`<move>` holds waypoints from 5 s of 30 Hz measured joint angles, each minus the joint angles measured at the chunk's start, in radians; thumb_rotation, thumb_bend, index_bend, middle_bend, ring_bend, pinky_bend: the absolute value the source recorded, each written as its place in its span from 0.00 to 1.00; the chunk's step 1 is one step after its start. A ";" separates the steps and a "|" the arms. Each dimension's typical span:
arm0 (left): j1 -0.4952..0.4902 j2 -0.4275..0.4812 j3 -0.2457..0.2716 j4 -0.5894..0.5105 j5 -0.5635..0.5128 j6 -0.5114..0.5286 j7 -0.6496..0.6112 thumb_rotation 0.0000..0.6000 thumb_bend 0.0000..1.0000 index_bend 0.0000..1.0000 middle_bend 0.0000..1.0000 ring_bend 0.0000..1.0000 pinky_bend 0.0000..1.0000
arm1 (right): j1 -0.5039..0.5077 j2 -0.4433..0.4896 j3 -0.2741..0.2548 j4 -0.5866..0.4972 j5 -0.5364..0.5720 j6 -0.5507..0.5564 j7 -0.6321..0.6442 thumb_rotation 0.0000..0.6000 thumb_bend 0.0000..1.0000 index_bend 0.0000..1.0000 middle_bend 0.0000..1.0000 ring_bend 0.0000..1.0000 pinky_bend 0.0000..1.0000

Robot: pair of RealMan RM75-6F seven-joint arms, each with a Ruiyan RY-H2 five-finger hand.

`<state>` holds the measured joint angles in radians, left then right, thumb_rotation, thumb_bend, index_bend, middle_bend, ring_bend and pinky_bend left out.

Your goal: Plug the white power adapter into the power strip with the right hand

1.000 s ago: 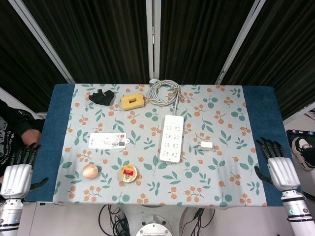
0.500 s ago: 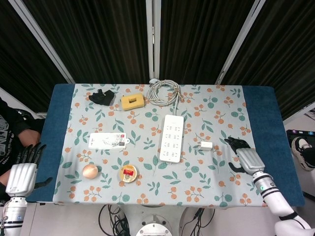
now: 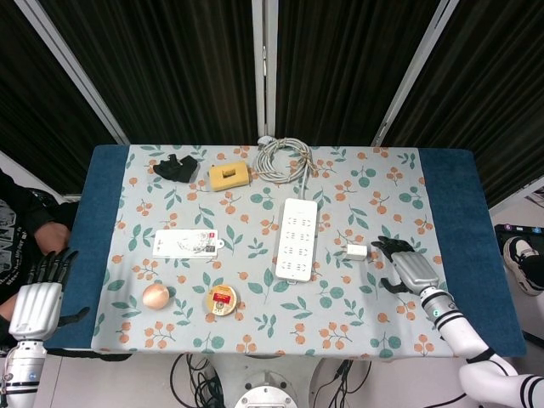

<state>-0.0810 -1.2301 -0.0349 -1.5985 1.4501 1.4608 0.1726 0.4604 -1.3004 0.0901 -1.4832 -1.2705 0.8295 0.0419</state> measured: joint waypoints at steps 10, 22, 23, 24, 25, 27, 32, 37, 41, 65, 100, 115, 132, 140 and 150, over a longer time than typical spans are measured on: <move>0.002 -0.001 0.002 -0.003 0.005 0.006 0.005 1.00 0.00 0.08 0.03 0.00 0.00 | 0.023 0.007 -0.008 -0.006 0.012 -0.025 0.002 1.00 0.31 0.20 0.00 0.00 0.00; 0.005 -0.004 0.004 -0.004 0.004 0.009 0.007 1.00 0.00 0.08 0.03 0.00 0.00 | 0.046 0.004 -0.010 -0.012 0.016 -0.038 0.012 1.00 0.31 0.20 0.00 0.00 0.00; 0.005 -0.004 0.004 -0.004 0.003 0.009 0.007 1.00 0.00 0.08 0.03 0.00 0.00 | 0.049 0.001 -0.010 -0.012 0.014 -0.038 0.013 1.00 0.31 0.20 0.00 0.00 0.00; 0.005 -0.003 0.004 -0.004 0.003 0.009 0.007 1.00 0.00 0.08 0.03 0.00 0.00 | 0.051 -0.001 -0.010 -0.011 0.011 -0.037 0.014 1.00 0.31 0.20 0.00 0.00 0.00; 0.005 -0.003 0.004 -0.004 0.004 0.010 0.007 1.00 0.00 0.08 0.03 0.00 0.00 | 0.052 -0.003 -0.010 -0.012 0.008 -0.034 0.013 1.00 0.31 0.20 0.00 0.00 0.00; 0.006 -0.002 0.004 -0.004 0.005 0.012 0.007 1.00 0.00 0.08 0.03 0.00 0.00 | 0.054 -0.003 -0.011 -0.016 0.003 -0.028 0.011 1.00 0.31 0.20 0.00 0.00 0.00; 0.005 -0.004 0.004 -0.001 0.002 0.008 0.004 1.00 0.00 0.08 0.03 0.00 0.00 | 0.062 0.000 -0.009 -0.041 -0.010 -0.012 -0.005 1.00 0.31 0.20 0.00 0.00 0.00; 0.006 -0.007 0.004 0.007 0.000 0.007 -0.003 1.00 0.00 0.08 0.03 0.00 0.00 | 0.079 -0.002 -0.003 -0.059 -0.013 -0.006 -0.029 1.00 0.31 0.20 0.00 0.00 0.00; 0.007 -0.009 0.005 0.013 -0.001 0.007 -0.010 1.00 0.00 0.08 0.03 0.00 0.00 | 0.094 -0.005 0.001 -0.067 -0.005 -0.011 -0.053 1.00 0.31 0.20 0.00 0.00 0.00; 0.008 -0.019 0.008 0.033 0.011 0.009 -0.032 1.00 0.00 0.08 0.03 0.00 0.00 | 0.088 -0.103 0.054 -0.046 0.103 0.135 -0.171 1.00 0.21 0.21 0.30 0.00 0.00; 0.019 -0.016 0.006 0.040 -0.007 0.010 -0.038 1.00 0.00 0.08 0.03 0.00 0.00 | 0.147 -0.288 0.086 0.152 0.066 0.128 -0.085 1.00 0.52 0.63 0.60 0.26 0.00; 0.023 -0.012 0.014 0.031 0.015 0.022 -0.030 1.00 0.00 0.08 0.03 0.00 0.00 | 0.271 -0.054 0.184 -0.164 0.325 0.055 -0.354 1.00 0.71 0.79 0.70 0.41 0.00; 0.026 -0.022 0.017 0.068 0.026 0.024 -0.071 1.00 0.00 0.08 0.03 0.00 0.00 | 0.580 -0.179 0.186 -0.223 0.943 0.213 -0.773 1.00 0.72 0.79 0.71 0.41 0.00; 0.020 -0.026 0.016 0.078 0.028 0.016 -0.079 1.00 0.00 0.08 0.03 0.00 0.00 | 0.652 -0.221 0.185 -0.172 1.054 0.244 -0.866 1.00 0.73 0.79 0.70 0.41 0.00; 0.019 -0.029 0.014 0.083 0.025 0.014 -0.082 1.00 0.00 0.08 0.03 0.00 0.00 | 0.711 -0.252 0.199 -0.139 1.142 0.268 -0.939 1.00 0.73 0.78 0.70 0.41 0.00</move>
<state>-0.0617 -1.2589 -0.0211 -1.5151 1.4748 1.4743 0.0905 1.1710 -1.5529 0.2887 -1.6225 -0.1290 1.0971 -0.8968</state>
